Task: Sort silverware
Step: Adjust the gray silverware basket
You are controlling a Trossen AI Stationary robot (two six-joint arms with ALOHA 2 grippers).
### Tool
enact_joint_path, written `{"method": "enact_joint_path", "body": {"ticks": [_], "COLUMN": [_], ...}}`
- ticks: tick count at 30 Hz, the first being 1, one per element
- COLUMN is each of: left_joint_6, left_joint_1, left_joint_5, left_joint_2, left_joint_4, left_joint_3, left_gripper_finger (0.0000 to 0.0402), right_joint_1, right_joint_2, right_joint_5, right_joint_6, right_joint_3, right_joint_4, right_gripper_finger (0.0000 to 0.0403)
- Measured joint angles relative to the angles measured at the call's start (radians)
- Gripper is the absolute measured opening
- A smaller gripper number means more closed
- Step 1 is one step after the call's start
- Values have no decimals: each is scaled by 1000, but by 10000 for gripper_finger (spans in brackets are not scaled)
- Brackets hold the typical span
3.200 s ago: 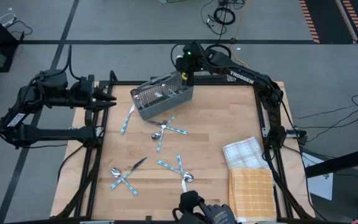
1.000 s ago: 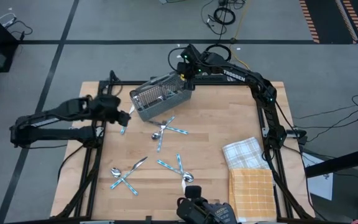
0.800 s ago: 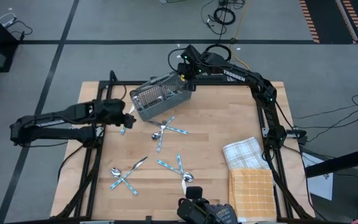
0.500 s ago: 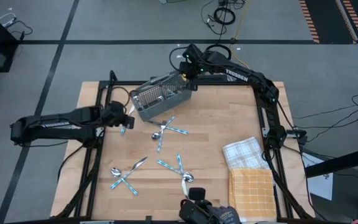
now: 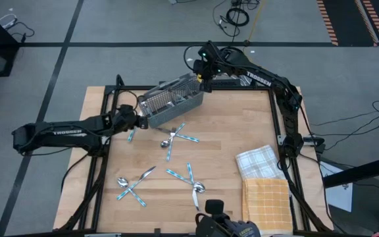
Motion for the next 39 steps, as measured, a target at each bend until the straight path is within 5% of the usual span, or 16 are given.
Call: {"method": "enact_joint_path", "body": {"ticks": [31, 39], "left_joint_6": [42, 43], "left_joint_1": [247, 309], "left_joint_5": [92, 120], "left_joint_2": [512, 635], "left_joint_4": [847, 912], "left_joint_3": [1, 121], "left_gripper_finger": [95, 95], "right_joint_1": [-24, -24], "right_joint_2": [-5, -5], "right_joint_5": [49, 49], "right_joint_6": [6, 7], "right_joint_3": [0, 0], "right_joint_4": [-114, -117], "right_gripper_finger": [0, 0]}}
